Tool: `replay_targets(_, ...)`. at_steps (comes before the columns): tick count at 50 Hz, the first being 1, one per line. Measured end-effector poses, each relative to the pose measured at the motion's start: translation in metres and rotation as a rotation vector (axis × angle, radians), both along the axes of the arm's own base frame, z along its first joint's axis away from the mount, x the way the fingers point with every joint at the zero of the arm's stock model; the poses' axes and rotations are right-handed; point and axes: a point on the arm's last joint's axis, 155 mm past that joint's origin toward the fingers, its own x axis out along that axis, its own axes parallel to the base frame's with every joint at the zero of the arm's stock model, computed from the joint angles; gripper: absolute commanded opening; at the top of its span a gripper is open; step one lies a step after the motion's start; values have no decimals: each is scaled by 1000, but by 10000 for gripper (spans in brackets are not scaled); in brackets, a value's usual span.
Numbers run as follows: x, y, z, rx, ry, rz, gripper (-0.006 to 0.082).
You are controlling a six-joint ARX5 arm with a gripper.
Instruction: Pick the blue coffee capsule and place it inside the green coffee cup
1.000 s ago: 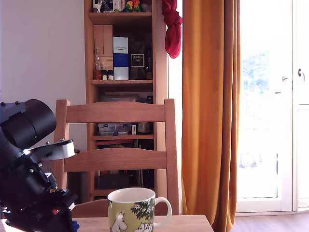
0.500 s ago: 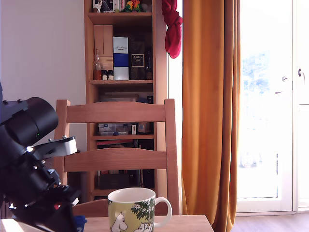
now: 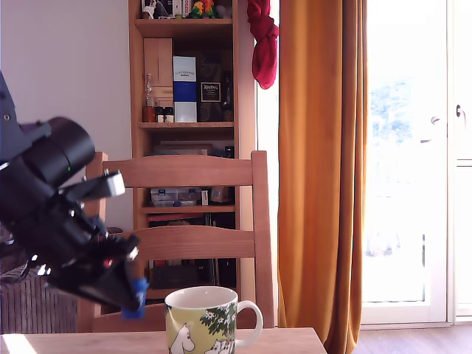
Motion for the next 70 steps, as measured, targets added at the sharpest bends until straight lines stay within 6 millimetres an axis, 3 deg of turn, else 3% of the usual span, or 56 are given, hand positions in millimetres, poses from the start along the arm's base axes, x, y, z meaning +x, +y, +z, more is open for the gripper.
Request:
replay_targets(9, 21, -22, 65, -134, -115, -18, 178)
replay_targets(15, 20, -34, 89, -197, -143, -44, 177)
replay_targets(36, -16, -83, 86, -204, -111, -171, 177)
replay_targets(57, -17, -75, 72, -138, -90, -136, 177)
replay_targets(70, -22, -72, 41, -100, -22, -136, 177)
